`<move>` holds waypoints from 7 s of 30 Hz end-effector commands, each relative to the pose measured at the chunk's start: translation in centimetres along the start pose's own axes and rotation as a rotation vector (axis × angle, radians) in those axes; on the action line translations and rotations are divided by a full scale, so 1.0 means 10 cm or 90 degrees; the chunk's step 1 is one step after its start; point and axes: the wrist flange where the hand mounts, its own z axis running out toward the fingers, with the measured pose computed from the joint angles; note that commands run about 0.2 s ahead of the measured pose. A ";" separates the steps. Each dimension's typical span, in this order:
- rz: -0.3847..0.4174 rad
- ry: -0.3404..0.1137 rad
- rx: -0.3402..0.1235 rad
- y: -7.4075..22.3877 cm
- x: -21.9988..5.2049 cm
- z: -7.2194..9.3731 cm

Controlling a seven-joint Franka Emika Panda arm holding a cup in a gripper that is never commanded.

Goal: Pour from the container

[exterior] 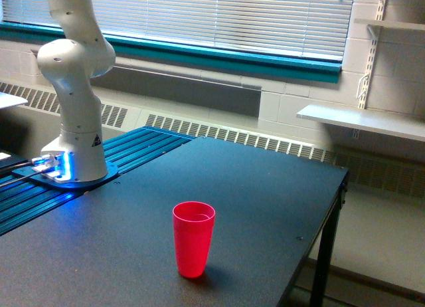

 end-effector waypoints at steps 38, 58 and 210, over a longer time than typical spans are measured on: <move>0.060 0.019 -0.145 0.98 -0.22 -0.02; 0.150 -0.023 -0.227 2.04 -0.78 0.15; 0.257 -0.335 -0.491 3.55 -1.80 1.79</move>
